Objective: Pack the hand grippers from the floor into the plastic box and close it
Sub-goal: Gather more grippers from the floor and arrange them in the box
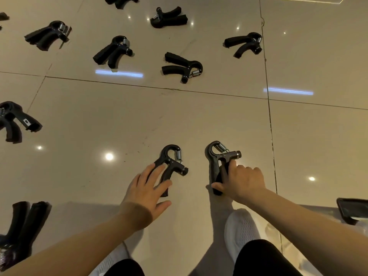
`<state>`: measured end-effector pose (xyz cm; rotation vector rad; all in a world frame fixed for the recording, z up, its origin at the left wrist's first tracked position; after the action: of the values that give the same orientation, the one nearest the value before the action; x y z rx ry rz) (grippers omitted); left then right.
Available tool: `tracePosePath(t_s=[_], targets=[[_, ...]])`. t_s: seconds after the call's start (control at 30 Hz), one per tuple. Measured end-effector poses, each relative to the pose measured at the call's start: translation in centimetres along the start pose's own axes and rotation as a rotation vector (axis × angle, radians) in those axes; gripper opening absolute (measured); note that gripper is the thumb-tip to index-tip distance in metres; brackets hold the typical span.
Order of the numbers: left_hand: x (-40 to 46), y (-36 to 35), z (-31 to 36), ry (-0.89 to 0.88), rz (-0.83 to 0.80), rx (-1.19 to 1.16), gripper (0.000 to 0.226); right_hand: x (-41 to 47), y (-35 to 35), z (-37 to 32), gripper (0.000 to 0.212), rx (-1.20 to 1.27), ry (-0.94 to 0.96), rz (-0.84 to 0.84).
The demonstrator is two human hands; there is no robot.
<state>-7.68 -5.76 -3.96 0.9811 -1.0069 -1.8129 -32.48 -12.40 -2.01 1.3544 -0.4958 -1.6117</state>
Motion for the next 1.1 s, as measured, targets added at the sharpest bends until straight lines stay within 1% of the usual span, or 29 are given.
tracePosePath(t_s=[0.07,0.13,0.17,0.3,0.4,0.5,0.6,0.63,0.7,0.77,0.83,0.87,0.9,0.93,0.97,1.03,1.1], targets=[[-0.1,-0.3,-0.6,0.187,0.059,-0.088,0.062,0.3,-0.2,-0.5,0.094,-0.053,-0.032,0.012],[-0.4,-1.0,-1.4,0.382,0.030,-0.200,0.078,0.3,-0.2,-0.8,0.101,-0.072,-0.060,0.011],[-0.4,-1.1,-1.5,0.423,0.034,-0.228,0.083,0.2,-0.3,-1.0,0.101,-0.079,-0.068,0.010],[0.5,-0.7,-1.5,0.422,0.081,-0.250,0.092,0.3,-0.1,-1.6,0.093,-0.082,-0.080,0.011],[1.6,-0.4,-1.5,0.438,0.114,-0.284,0.094,0.6,-0.2,-1.8,0.095,-0.068,-0.096,0.003],[2.0,-0.6,-1.5,0.438,0.062,-0.233,0.102,0.4,-0.5,-1.8,0.100,-0.094,-0.101,0.005],[2.4,0.0,-1.4,0.404,0.059,-0.179,0.104,0.1,-0.5,-1.7,0.113,-0.154,-0.093,-0.037],[2.6,0.3,-1.4,0.398,0.061,-0.162,0.103,0.1,-0.4,-1.7,0.112,-0.145,-0.090,-0.053],[2.7,1.4,-1.5,0.403,0.088,-0.189,0.099,0.2,-0.1,-1.4,0.100,-0.070,-0.094,-0.069],[2.4,2.5,-1.2,0.424,0.142,-0.299,0.095,0.1,0.6,-0.6,0.084,0.072,-0.113,-0.046],[1.6,3.0,-0.8,0.490,0.204,-0.460,0.091,-0.6,1.7,0.6,0.075,0.244,-0.130,0.030],[1.1,3.0,-0.6,0.554,0.219,-0.620,0.088,-1.2,2.3,1.3,0.071,0.337,-0.140,0.075],[0.6,3.0,-0.2,0.636,0.232,-0.845,0.084,-1.8,2.9,1.9,0.069,0.422,-0.150,0.112],[0.2,2.8,0.2,0.715,0.240,-1.055,0.079,-2.6,3.4,2.5,0.069,0.492,-0.157,0.142],[-0.1,2.7,0.6,0.768,0.237,-1.192,0.074,-3.4,3.8,2.9,0.073,0.548,-0.161,0.170],[-0.9,3.1,1.9,0.782,0.186,-1.264,0.067,-5.0,4.4,3.5,0.083,0.646,-0.157,0.234],[-2.0,3.6,3.1,0.719,0.180,-1.213,0.064,-6.5,4.6,3.8,0.090,0.747,-0.144,0.291]])
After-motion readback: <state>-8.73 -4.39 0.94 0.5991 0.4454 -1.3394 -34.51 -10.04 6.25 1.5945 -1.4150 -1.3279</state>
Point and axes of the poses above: each hand's wrist, its own x-axis towards the middle knuckle, its own y-axis out of the back of the hand, z = x × y, the point moved 3 cm from there along x, towards the middle knuckle, and after that the axes turned 10 degrees about -x, right-handed, at the moved point
